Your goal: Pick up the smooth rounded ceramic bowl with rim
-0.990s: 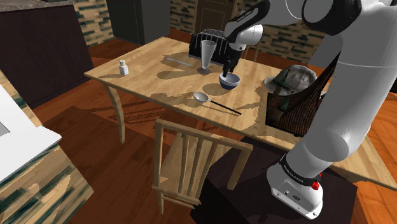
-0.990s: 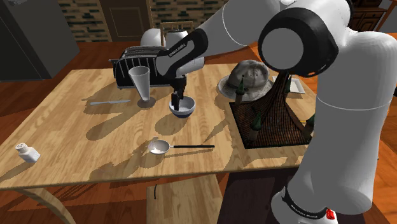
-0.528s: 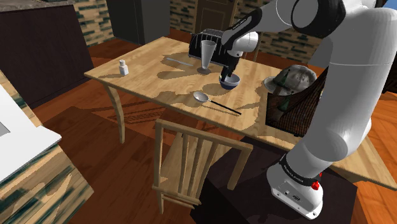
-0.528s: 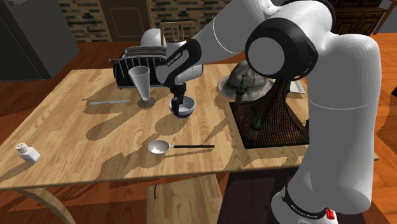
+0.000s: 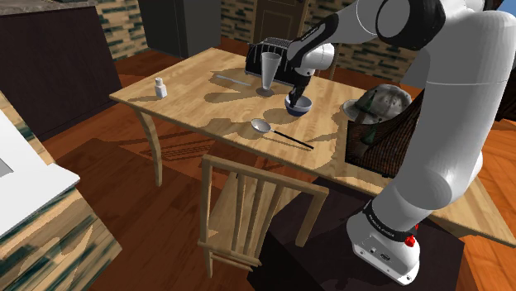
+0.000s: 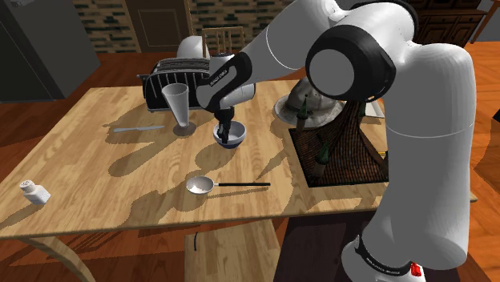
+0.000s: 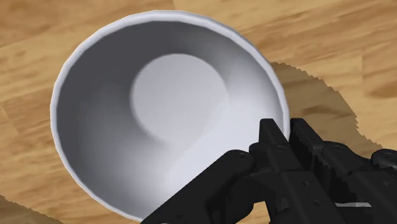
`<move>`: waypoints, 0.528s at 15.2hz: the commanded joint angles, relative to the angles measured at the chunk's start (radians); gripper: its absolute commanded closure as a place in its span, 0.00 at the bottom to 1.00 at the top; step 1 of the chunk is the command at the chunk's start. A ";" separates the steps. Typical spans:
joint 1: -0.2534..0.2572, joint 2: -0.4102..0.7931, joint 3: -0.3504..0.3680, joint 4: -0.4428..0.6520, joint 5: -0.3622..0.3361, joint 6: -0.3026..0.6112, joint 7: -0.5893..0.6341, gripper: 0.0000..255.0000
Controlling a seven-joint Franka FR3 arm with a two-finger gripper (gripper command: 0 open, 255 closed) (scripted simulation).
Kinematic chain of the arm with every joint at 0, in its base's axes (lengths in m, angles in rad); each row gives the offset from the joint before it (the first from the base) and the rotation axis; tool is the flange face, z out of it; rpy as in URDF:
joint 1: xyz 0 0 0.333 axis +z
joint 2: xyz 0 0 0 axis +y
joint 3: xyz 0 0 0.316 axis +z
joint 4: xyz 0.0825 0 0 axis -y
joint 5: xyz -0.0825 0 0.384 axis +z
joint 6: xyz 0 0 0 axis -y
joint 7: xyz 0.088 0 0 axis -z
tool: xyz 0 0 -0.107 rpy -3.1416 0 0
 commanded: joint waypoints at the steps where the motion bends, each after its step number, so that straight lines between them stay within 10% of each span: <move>1: 0.000 0.000 0.000 0.000 0.000 0.000 0.000 1.00; 8: 0.007 -0.034 -0.009 0.008 -0.018 -0.040 0.014 1.00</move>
